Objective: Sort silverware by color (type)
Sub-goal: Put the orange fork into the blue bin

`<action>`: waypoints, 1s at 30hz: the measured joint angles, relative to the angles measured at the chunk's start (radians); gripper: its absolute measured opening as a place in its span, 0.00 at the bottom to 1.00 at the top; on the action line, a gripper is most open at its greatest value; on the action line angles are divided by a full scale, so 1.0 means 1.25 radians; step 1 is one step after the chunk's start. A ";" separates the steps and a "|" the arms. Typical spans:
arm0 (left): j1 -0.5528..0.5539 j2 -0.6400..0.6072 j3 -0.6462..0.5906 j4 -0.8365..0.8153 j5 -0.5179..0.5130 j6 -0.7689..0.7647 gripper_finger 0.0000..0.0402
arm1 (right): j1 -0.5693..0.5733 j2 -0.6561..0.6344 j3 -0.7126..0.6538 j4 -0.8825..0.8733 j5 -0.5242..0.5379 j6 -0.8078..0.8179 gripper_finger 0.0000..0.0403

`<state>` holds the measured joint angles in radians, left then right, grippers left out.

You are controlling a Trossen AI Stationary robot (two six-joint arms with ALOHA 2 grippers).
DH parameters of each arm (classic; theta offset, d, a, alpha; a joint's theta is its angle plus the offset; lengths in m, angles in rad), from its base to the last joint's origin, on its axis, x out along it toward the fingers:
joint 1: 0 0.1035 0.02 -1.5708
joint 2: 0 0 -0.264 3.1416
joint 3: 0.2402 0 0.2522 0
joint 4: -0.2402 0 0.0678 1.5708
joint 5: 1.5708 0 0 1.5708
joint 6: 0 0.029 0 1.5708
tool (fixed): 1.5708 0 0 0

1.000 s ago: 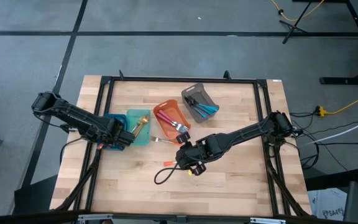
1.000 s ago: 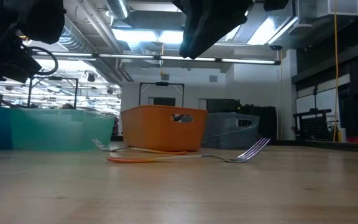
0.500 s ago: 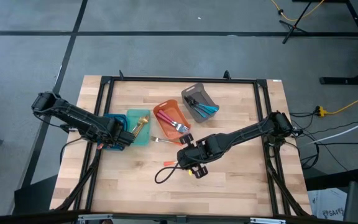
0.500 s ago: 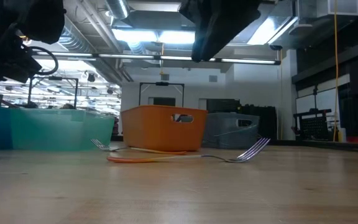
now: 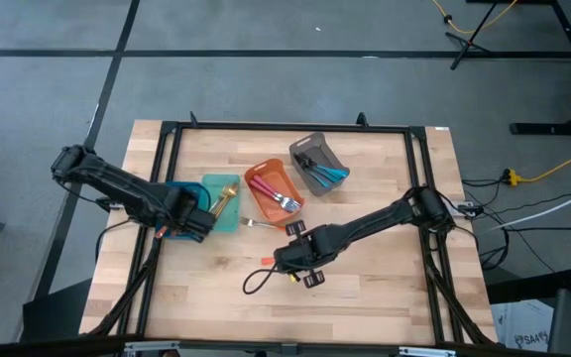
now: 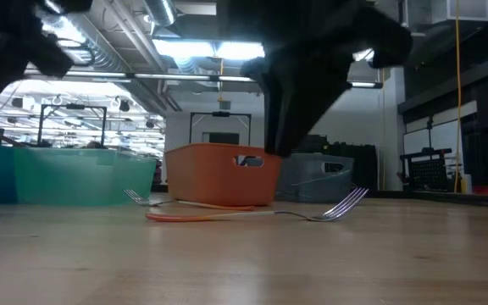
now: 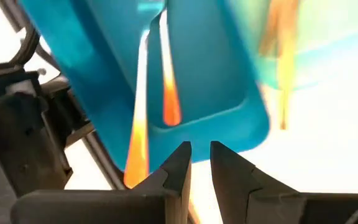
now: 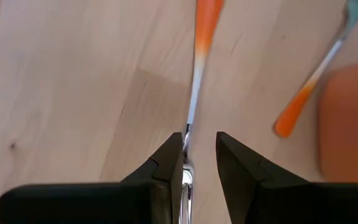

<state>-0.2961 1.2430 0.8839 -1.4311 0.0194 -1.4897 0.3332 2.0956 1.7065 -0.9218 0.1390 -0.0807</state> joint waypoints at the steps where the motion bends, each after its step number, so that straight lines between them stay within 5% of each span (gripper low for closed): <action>1: -0.006 0.000 0.013 0.000 -0.012 0.000 0.13 | -0.001 0.006 0.000 0.000 0.000 0.000 0.21; 30: -0.055 0.000 0.069 0.012 -0.138 -0.021 0.13 | -0.022 0.068 0.000 0.028 -0.071 0.010 0.21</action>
<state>-0.3643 1.2430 0.9707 -1.4158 -0.1536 -1.5162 0.3060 2.1811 1.7069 -0.8871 0.0501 -0.0677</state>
